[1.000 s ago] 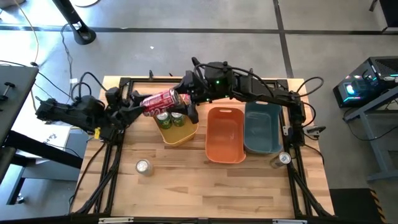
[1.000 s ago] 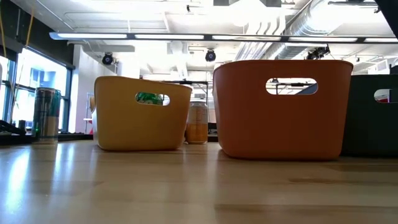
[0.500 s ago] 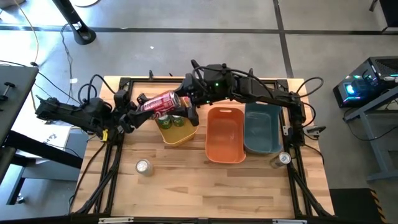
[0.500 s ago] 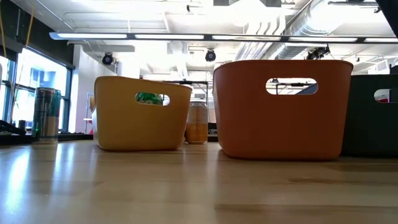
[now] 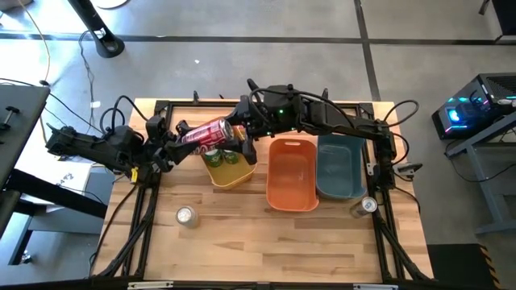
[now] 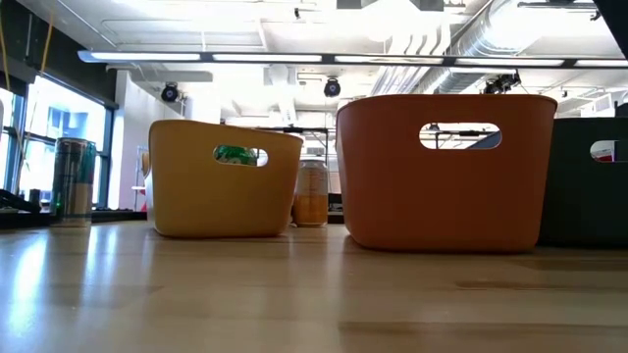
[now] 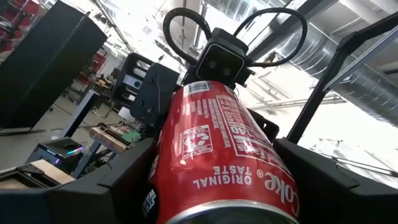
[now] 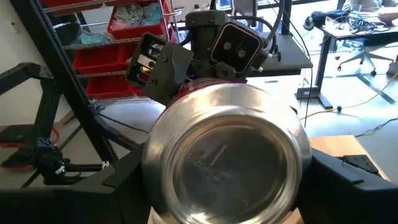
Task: Sort soda cans
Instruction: Put the right red-white soda can into the yellow bin
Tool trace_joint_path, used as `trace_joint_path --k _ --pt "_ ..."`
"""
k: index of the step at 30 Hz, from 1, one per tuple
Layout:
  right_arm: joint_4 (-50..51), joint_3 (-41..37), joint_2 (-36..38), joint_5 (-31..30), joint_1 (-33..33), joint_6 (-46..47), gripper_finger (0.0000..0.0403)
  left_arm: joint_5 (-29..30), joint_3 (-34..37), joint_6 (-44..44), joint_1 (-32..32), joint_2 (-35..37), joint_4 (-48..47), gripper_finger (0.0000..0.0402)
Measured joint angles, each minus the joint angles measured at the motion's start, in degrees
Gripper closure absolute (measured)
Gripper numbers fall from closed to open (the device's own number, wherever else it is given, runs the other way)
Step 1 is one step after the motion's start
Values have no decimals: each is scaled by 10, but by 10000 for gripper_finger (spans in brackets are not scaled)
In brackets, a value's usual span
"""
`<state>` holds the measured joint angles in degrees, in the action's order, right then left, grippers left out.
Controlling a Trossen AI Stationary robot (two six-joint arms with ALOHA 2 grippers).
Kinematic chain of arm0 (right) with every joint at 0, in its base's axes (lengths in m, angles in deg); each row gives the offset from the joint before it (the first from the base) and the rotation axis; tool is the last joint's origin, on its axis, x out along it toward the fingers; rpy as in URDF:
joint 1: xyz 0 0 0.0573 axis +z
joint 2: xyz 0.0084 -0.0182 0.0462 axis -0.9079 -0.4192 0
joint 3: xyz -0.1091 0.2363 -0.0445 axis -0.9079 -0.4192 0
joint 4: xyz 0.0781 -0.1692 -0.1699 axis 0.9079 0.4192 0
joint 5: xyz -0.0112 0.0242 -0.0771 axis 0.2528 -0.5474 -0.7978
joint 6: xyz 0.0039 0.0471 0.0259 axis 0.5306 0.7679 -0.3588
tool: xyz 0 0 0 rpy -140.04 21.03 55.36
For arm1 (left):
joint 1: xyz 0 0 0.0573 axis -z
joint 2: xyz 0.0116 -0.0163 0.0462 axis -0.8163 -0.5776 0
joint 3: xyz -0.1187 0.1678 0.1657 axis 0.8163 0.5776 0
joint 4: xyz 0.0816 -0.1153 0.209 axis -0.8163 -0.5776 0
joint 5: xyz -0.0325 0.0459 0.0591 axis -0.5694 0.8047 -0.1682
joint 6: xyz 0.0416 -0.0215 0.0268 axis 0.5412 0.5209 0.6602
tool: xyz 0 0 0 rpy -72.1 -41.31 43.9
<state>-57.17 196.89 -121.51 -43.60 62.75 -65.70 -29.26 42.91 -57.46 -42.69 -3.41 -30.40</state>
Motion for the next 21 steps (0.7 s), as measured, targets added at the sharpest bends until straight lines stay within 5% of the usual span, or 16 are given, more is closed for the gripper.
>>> trace_joint_path --k 7,14,21 --pt "45 27 21 -74 -18 -7 38 50 2 18 0 63 -121 117" --pt "84 33 57 -138 -28 -28 27 110 -1 0 0 121 -197 117" --pt "137 36 90 -193 -36 -28 26 93 -141 -149 -19 39 -531 117"
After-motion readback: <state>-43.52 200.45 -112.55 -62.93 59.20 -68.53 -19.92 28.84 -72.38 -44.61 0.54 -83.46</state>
